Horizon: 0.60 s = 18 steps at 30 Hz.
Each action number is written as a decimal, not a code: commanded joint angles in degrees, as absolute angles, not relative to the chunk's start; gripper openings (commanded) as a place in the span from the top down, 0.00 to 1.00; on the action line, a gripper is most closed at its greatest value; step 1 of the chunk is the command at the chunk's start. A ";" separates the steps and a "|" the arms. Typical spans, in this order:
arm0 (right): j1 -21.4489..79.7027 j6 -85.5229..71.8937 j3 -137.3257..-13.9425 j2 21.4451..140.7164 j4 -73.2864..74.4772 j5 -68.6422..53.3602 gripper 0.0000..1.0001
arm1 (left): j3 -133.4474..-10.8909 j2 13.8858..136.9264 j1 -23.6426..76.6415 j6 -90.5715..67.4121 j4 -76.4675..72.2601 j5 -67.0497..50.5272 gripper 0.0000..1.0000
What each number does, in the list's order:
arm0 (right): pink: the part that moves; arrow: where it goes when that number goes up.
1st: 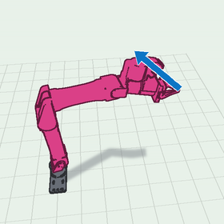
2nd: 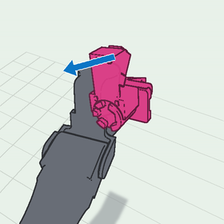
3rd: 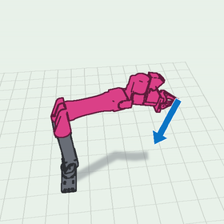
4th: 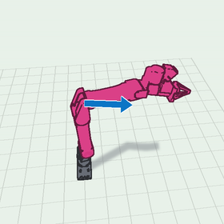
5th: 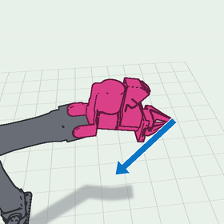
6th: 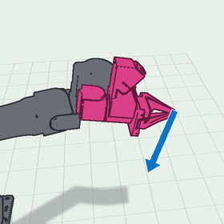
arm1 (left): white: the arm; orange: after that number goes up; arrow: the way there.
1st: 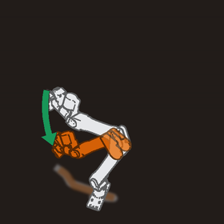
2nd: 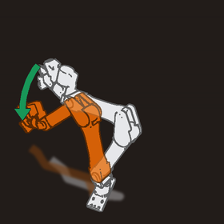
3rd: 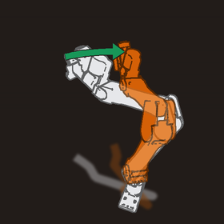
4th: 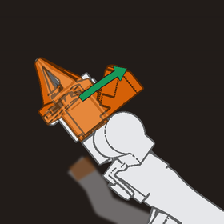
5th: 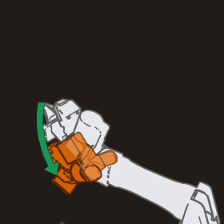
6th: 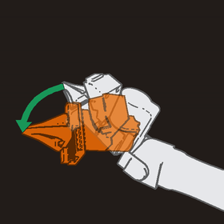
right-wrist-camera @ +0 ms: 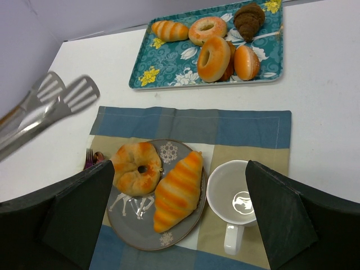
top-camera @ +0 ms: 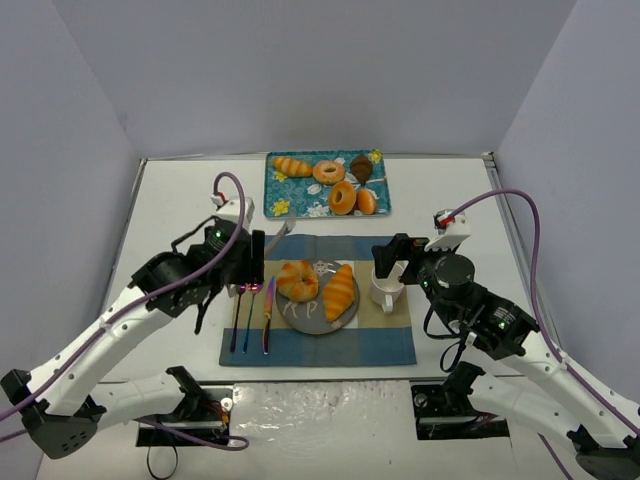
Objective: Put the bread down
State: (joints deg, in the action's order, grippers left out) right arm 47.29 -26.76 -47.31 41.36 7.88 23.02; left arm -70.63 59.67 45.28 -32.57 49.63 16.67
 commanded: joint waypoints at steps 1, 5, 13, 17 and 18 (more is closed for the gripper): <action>47.20 -25.92 -49.05 41.39 3.60 22.40 0.00 | -75.60 63.51 32.22 -25.07 44.51 9.67 0.45; 47.26 -25.56 -49.41 41.31 3.62 21.78 0.00 | -80.83 71.83 21.97 -21.93 41.62 6.17 0.45; 47.20 -24.95 -50.78 41.44 4.37 21.00 0.00 | -89.34 86.98 7.61 -22.16 37.22 1.71 0.46; 47.27 -24.70 -51.69 41.15 5.34 20.85 0.00 | -93.35 94.35 4.10 -22.22 36.98 2.47 0.46; 47.20 -24.70 -51.76 40.89 5.60 20.91 0.00 | -94.07 96.18 3.32 -22.15 36.92 3.44 0.46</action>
State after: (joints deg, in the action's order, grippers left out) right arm 47.29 -25.50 -48.41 41.36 8.03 21.13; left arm -88.60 92.32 6.01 -22.96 40.52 2.91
